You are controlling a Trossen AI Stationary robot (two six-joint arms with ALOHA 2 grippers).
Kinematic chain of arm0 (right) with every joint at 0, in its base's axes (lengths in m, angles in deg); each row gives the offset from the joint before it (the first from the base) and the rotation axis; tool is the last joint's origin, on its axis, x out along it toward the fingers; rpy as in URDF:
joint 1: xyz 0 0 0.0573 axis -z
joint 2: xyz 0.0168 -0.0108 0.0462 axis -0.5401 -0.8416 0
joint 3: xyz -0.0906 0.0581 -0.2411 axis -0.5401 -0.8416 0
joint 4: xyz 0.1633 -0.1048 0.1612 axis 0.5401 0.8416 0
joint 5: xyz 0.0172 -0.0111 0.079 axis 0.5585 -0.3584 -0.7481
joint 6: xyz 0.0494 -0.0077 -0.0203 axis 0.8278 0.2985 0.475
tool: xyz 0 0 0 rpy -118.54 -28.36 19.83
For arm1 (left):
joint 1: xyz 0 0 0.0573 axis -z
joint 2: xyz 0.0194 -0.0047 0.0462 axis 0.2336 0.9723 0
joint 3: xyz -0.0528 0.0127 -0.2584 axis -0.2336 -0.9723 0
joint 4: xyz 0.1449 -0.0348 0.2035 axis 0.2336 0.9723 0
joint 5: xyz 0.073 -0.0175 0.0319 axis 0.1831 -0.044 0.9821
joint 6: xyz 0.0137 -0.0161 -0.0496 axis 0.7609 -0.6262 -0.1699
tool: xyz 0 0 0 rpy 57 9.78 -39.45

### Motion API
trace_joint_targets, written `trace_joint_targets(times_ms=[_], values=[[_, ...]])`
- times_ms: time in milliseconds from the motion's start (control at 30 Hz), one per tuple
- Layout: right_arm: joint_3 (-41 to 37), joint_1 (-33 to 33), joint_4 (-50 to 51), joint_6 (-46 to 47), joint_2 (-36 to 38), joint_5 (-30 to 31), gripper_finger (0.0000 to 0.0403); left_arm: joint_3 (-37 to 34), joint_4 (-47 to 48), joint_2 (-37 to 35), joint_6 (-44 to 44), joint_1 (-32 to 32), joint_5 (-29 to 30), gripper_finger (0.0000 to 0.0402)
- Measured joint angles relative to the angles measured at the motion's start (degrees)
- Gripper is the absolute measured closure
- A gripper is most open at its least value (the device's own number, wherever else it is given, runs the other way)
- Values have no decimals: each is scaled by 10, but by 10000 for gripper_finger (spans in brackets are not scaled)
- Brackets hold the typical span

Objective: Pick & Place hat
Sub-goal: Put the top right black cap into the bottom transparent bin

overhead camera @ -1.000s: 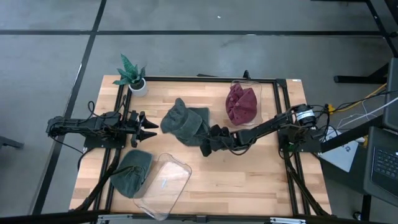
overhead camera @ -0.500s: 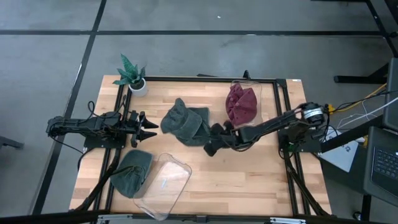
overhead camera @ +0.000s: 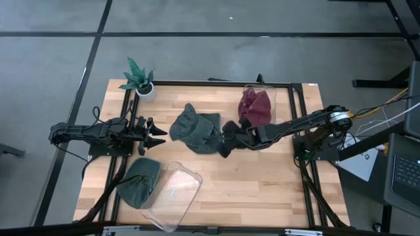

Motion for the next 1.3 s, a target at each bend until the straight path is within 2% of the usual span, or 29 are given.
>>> trace_joint_targets(times_ms=[200, 367, 467, 633, 800, 933, 1133, 1300], values=[[0, -23, 0, 51, 0, -77, 354, 0, 0, 0, 0, 0, 0, 192], [0, -40, -1, 144, -5, -146, 305, 0, 0, 0, 0, 0, 0, 192], [-1, -51, 0, 187, -22, -141, 271, 0, 0, 0, 0, 0, 0, 192], [-1, -52, -45, 184, -59, -84, 225, 0, 0, 0, 0, 0, 0, 192], [-1, -41, -81, 192, -92, -50, 196, 0, 0, 0, 0, 0, 0, 192], [-2, -29, -79, 225, -106, -55, 186, 0, 0, 0, 0, 0, 0, 192], [-2, -16, -54, 212, -106, -48, 185, 0, 0, 0, 0, 0, 0, 192], [-2, -8, -30, 212, -106, -118, 185, 0, 0, 0, 0, 0, 0, 192]])
